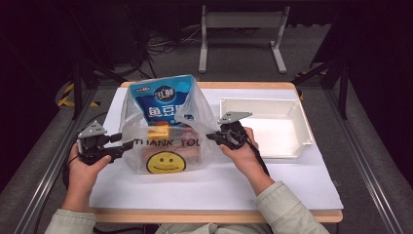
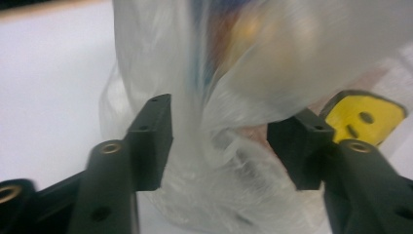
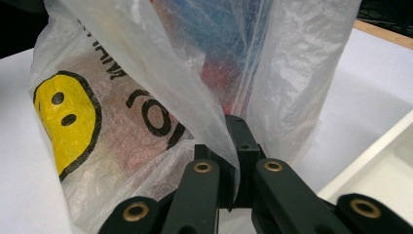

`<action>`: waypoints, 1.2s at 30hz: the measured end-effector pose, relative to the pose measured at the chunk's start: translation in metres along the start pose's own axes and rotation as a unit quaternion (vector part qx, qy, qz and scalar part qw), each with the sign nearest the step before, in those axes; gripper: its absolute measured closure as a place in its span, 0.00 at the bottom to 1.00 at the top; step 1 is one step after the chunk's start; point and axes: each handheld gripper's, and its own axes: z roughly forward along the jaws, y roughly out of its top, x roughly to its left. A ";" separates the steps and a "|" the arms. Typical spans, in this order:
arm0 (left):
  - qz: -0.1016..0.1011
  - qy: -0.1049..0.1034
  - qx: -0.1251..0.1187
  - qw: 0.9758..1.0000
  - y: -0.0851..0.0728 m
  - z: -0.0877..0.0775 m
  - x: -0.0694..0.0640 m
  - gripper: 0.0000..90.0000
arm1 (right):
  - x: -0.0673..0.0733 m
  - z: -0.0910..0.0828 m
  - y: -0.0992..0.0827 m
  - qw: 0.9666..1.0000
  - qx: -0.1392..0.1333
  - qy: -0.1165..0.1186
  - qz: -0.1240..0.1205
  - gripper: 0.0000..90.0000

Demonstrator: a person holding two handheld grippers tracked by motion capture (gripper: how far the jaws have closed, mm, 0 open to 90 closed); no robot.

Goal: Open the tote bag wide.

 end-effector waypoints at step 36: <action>0.035 0.042 -0.116 0.992 0.073 -0.047 -0.024 0.73 | 0.004 -0.008 0.008 1.000 -0.012 0.001 -0.012 0.97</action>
